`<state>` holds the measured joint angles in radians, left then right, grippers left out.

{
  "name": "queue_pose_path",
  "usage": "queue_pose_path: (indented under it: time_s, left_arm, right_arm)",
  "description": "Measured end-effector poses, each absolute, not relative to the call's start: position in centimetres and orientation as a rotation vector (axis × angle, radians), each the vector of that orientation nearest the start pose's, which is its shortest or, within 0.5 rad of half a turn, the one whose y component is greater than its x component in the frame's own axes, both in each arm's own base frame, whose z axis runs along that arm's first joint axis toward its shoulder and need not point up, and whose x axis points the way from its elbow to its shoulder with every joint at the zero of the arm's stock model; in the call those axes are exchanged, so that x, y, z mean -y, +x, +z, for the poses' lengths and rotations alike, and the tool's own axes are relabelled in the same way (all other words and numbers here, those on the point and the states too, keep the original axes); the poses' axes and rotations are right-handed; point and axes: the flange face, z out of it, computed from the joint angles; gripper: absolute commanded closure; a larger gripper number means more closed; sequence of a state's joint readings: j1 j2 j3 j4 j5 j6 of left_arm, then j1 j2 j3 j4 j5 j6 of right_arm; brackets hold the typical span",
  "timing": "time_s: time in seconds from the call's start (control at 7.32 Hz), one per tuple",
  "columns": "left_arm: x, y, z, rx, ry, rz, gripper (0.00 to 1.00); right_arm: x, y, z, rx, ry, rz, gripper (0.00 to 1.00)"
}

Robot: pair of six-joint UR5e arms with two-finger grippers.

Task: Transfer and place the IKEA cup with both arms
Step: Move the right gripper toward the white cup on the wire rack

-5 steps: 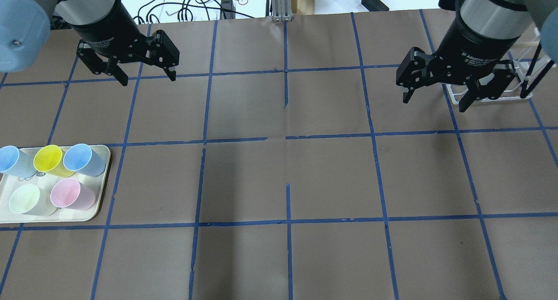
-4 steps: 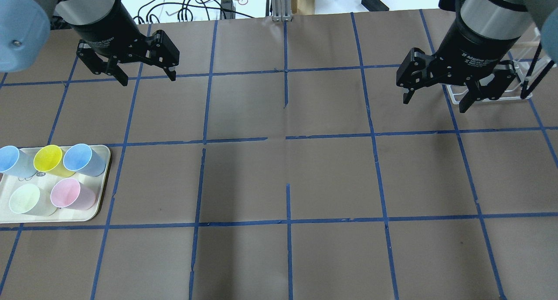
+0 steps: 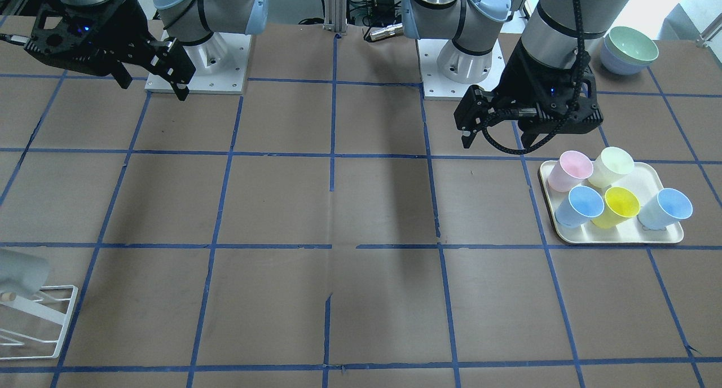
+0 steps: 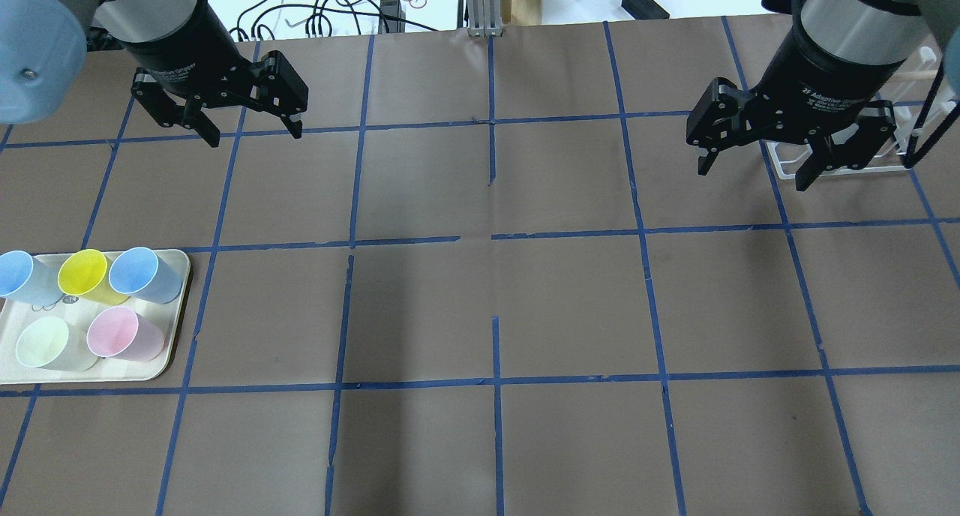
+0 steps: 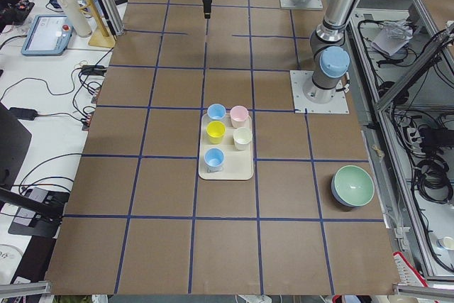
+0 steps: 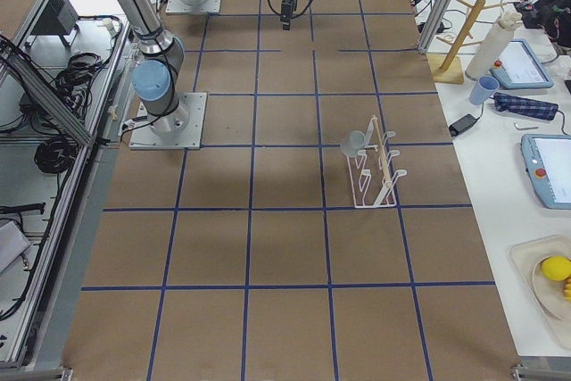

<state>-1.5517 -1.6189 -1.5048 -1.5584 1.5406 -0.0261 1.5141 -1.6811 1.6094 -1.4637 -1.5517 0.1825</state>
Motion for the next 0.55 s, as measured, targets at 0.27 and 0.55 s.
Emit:
queue_pose_path:
  time_s: [0.27, 0.55]
  left_arm:
    - [51.74, -12.64, 49.81, -3.171, -0.071, -0.049, 0.00]
    - [51.73, -12.61, 49.84, -3.171, -0.072, -0.050, 0.00]
  right_arm:
    - [44.72, 10.90, 51.04, -3.102, 0.377, 0.056, 0.00]
    - [44.80, 10.59, 51.14, -3.112, 0.385, 0.046, 0.00]
